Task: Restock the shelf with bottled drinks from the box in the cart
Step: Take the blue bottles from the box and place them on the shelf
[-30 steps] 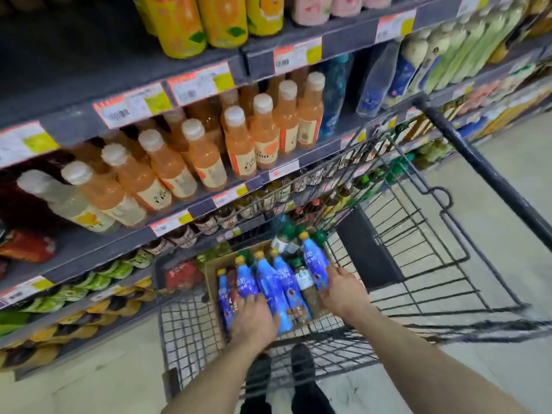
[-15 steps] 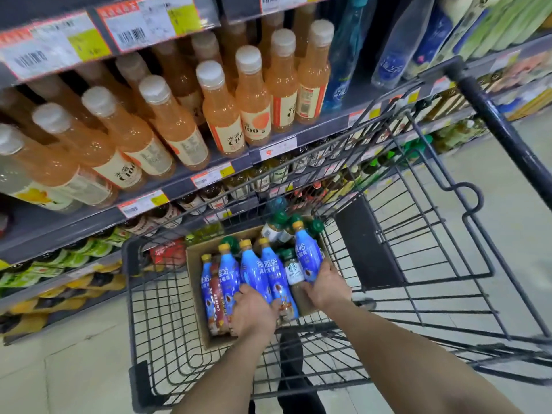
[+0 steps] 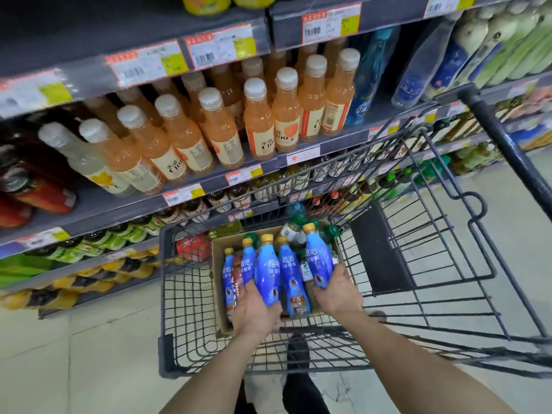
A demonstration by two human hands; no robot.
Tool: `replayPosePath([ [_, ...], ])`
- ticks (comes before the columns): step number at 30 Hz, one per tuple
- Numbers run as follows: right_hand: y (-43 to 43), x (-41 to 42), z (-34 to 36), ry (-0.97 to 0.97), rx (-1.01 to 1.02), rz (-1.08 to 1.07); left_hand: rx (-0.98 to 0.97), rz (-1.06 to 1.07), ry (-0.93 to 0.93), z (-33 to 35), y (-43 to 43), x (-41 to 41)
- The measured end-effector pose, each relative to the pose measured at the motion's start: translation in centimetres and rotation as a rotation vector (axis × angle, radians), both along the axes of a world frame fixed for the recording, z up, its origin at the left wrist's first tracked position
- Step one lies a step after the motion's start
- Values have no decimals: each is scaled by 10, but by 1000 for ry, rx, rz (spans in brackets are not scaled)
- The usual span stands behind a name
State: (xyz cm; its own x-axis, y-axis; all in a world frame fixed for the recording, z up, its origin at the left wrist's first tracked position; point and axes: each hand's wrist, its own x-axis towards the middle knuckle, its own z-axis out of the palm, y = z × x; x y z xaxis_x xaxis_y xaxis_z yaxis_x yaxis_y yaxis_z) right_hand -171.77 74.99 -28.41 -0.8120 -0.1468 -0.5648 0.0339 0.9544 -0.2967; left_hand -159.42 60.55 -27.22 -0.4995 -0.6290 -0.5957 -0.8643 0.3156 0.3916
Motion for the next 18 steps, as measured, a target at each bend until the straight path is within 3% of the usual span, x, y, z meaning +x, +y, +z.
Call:
replayPosePath([
  [18, -130, 120, 123, 80, -494, 127, -134, 255, 544, 102, -104, 120],
])
